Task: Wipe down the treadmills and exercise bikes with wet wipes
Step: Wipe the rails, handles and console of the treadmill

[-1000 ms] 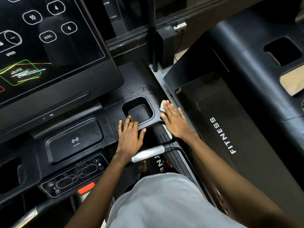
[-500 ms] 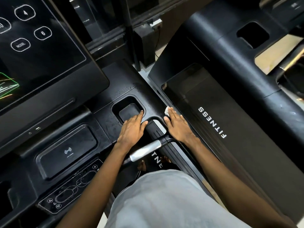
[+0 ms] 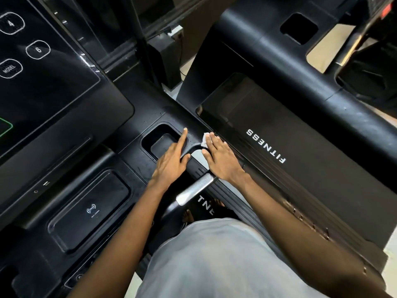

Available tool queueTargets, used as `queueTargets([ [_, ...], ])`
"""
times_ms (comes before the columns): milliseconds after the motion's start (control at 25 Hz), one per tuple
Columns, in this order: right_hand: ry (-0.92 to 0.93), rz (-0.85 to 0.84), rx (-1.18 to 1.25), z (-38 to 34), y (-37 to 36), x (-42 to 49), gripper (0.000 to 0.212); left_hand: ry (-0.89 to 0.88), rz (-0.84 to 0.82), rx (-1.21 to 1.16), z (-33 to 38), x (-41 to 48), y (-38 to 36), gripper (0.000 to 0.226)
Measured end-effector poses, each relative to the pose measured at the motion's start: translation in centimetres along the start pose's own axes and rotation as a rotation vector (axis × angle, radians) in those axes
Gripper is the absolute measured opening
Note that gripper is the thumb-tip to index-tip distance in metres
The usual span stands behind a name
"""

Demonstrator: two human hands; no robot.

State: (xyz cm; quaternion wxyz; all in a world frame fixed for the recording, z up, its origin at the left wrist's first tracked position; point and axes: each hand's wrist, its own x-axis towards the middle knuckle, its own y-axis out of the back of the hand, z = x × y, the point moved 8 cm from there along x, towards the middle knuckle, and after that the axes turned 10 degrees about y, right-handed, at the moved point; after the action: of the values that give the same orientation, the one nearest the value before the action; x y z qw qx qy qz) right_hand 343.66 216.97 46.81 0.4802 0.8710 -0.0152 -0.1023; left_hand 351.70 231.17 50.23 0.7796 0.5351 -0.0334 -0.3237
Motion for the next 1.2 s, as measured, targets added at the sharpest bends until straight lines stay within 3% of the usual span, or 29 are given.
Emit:
queueTargets([
  [160, -0.02, 0.123, 0.006, -0.6, 1.6, 1.1, 0.05, 0.013, -0.141, 0.048, -0.6, 1.0, -0.5, 0.075],
  [320, 0.063, 0.263, 0.052, 0.6, 2.7, -3.9, 0.033, -0.025, -0.149, 0.081, -1.5, 0.7, -0.7, 0.076],
  [560, 0.202, 0.207, -0.134, -2.6, 2.3, 0.0, 0.031, -0.052, -0.15, 0.092, -1.9, 0.4, -0.9, 0.078],
  [840, 0.091, 0.202, -0.181, -2.2, 2.3, -1.8, 0.019, -0.032, -0.097, 0.062, -2.0, 0.4, -0.8, 0.079],
  [1040, 0.112, 0.131, -0.237, -2.5, 2.5, 0.6, 0.02, -0.019, -0.12, 0.045, -2.0, 0.6, -1.0, 0.08],
  [1200, -0.042, 0.343, -0.078, -0.6, 4.2, -5.2, 0.019, -0.038, -0.11, 0.038, -2.0, 0.8, -1.1, 0.08],
])
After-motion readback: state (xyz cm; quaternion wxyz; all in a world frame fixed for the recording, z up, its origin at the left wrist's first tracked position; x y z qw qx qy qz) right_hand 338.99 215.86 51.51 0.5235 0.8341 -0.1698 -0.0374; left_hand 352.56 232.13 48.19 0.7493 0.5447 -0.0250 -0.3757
